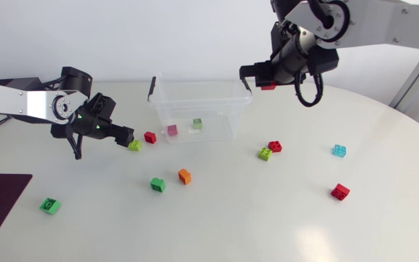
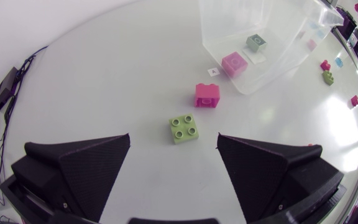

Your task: Pick up the duplo bricks and place them in the container

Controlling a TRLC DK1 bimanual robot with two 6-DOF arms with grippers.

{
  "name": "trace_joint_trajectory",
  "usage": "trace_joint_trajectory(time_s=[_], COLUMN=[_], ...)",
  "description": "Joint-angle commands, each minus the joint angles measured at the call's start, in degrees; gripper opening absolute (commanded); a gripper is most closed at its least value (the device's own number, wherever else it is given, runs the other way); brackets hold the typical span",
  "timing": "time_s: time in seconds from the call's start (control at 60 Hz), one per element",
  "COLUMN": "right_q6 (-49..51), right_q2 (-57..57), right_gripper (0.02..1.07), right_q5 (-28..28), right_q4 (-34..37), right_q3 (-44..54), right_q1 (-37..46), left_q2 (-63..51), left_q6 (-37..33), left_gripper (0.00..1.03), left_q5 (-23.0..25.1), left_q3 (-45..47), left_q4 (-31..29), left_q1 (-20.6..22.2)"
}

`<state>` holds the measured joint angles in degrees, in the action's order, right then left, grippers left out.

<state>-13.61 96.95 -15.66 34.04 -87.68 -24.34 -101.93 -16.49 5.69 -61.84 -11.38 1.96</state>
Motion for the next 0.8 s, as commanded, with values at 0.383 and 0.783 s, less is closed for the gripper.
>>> trace_joint_trajectory(time_s=[0.383,0.783], right_q6=[3.6,5.4], right_q2=[12.9,20.2], right_gripper=[0.32,0.93], right_q5=[-0.4,-4.2], right_q4=[-5.9,-8.3], right_q3=[-11.3,-18.2], right_q1=[-3.4,-6.2], left_q2=[-10.0,-15.0], left_q6=[6.0,11.4], left_gripper=[0.96,0.63], left_q5=[-2.5,-6.8], left_q3=[0.8,-1.3], left_q4=[11.4,11.3], left_q1=[2.5,3.5])
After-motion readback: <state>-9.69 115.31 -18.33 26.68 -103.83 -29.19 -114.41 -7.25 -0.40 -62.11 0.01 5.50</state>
